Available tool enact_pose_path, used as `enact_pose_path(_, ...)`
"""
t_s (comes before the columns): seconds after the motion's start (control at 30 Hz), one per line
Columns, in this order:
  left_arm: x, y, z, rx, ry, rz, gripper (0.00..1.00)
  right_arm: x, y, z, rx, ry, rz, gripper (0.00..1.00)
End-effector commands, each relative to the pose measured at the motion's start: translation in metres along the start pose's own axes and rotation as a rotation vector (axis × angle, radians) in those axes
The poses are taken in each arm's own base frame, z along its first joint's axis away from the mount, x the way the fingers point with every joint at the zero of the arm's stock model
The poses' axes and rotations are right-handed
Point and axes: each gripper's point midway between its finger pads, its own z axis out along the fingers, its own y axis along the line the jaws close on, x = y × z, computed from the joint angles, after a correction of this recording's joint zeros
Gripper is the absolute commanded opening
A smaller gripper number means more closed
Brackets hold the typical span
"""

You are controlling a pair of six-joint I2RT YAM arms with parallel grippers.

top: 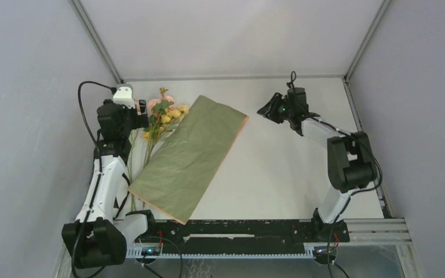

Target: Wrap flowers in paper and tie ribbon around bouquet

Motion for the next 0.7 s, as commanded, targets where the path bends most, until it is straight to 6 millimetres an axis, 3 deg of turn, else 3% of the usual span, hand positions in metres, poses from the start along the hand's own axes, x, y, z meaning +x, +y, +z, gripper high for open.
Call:
enact_pose_path(0.0, 0.048, -0.034, -0.048, 0.238, 0.334, 0.053, 0.84, 0.007, 0.045, 0.031, -0.112, 0.078, 0.101, 0.47)
enact_pose_path(0.17, 0.06, -0.058, -0.062, 0.357, 0.427, -0.029, 0.77, 0.024, 0.051, 0.069, -0.09, 0.141, 0.133, 0.57)
enact_pose_path(0.4, 0.07, -0.064, -0.056, 0.36, 0.48, -0.074, 0.74, 0.033, 0.042, 0.102, -0.05, 0.176, 0.154, 0.57)
enact_pose_path(0.67, 0.071, -0.07, -0.057, 0.387, 0.489, -0.089, 0.74, 0.045, 0.027, 0.121, 0.035, 0.206, 0.169, 0.58)
